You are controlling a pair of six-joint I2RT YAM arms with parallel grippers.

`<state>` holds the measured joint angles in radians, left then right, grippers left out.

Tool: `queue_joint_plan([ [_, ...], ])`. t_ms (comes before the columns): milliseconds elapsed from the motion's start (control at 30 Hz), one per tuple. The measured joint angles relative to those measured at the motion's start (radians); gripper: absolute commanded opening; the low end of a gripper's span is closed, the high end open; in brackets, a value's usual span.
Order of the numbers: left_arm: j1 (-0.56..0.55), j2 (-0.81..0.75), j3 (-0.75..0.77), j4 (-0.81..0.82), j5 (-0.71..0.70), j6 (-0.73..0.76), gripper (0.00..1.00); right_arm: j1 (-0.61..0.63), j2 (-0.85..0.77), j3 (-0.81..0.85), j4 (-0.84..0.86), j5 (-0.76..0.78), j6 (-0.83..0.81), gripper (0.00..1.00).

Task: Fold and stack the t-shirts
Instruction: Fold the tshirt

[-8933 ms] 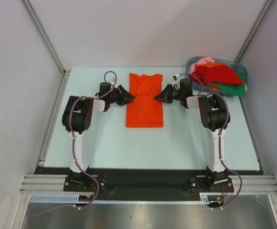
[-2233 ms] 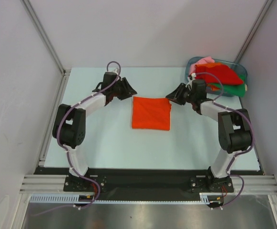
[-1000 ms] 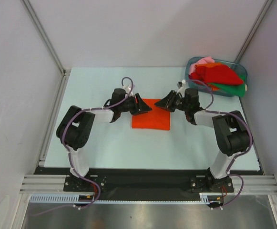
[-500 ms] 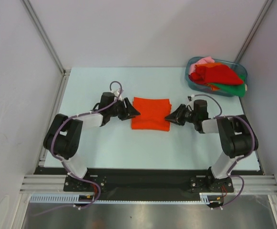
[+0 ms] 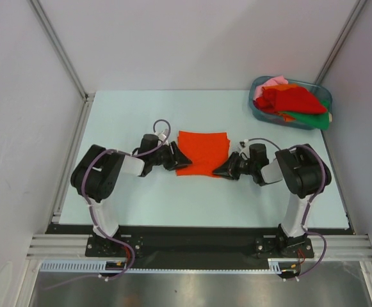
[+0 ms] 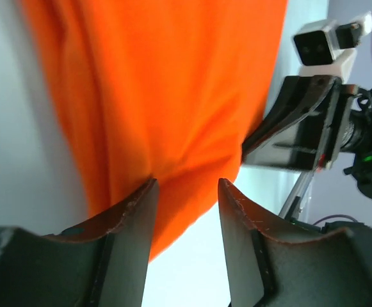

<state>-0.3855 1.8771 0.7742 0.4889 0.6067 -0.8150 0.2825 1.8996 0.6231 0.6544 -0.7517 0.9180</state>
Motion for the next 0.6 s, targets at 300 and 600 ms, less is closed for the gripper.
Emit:
queue_joint_plan([
  [300,0.008,-0.212,0.009,-0.199,-0.061,0.074,0.54,-0.114,-0.201,0.019,-0.192,-0.007,-0.116,0.22],
  [600,-0.130,0.054,0.158,0.022,-0.008,-0.042,0.50,-0.112,0.010,0.397,-0.162,0.009,-0.095,0.22],
])
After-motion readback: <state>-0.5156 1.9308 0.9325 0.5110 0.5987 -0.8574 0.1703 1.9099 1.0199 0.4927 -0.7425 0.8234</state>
